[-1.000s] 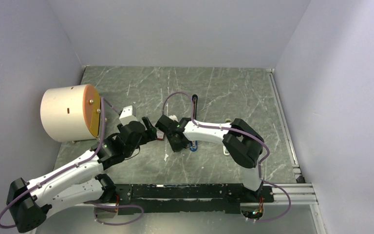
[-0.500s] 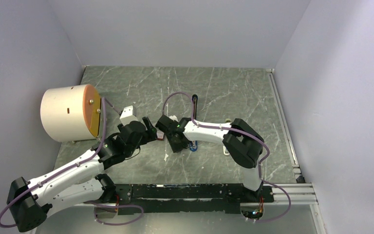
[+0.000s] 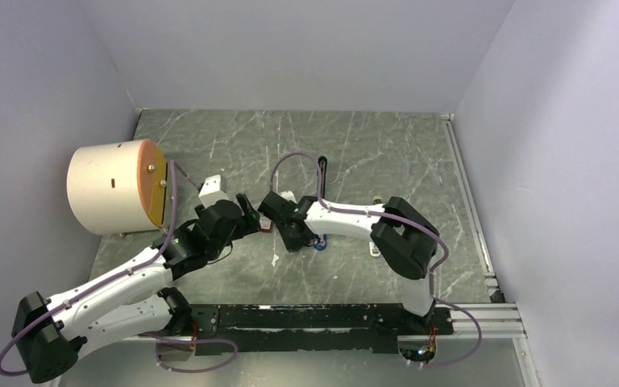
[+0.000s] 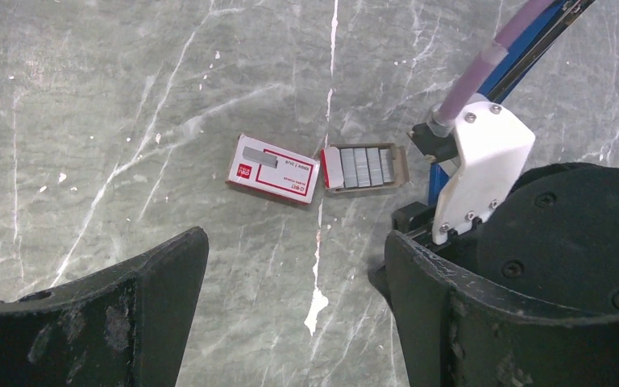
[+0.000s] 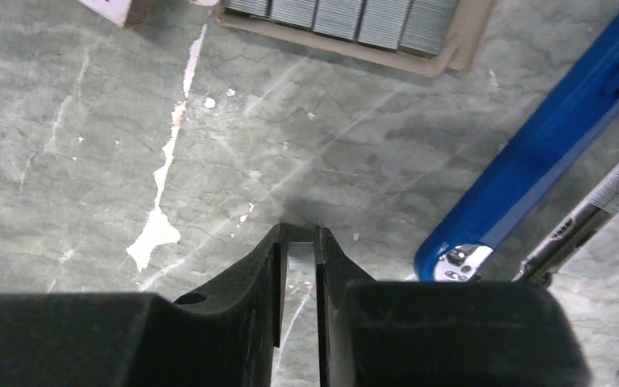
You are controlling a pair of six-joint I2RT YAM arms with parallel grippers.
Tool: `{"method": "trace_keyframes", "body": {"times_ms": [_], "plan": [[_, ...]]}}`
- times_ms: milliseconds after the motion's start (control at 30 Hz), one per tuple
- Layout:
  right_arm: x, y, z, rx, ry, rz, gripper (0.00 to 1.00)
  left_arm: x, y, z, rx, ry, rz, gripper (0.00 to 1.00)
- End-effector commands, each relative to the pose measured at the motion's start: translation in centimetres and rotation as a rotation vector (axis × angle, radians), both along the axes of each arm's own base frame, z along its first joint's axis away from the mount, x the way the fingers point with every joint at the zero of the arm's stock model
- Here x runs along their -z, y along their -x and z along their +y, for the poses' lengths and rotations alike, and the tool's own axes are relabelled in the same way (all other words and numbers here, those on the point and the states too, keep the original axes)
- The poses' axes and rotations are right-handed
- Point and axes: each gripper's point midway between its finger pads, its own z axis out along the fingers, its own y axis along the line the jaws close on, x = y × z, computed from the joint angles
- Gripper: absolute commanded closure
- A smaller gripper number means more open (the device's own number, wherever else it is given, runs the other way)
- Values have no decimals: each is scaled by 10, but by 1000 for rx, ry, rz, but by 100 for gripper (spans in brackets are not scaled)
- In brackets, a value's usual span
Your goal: Load the staples into the stapler
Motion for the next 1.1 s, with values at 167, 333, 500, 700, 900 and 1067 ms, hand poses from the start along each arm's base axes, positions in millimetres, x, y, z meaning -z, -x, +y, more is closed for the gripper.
{"method": "trace_keyframes", "body": {"times_ms": [167, 333, 500, 700, 900, 1067], "plan": [[-65, -42, -22, 157, -98, -294, 80, -4, -2, 2, -12, 8, -8, 15], [-89, -56, -61, 271, -131, -355, 80, -4, -2, -3, 8, 19, -4, 15], [-96, -66, -120, 423, -129, -375, 79, -8, -1, -31, 142, 56, -9, 14], [-107, -77, -194, 604, -97, -415, 78, -24, 5, -105, 485, 159, -28, 7], [-122, -95, -263, 785, -79, -473, 78, -19, 4, -183, 656, 144, 49, 9], [-133, -101, -315, 931, -81, -518, 78, 0, 10, -251, 693, 104, 137, 9]]}}
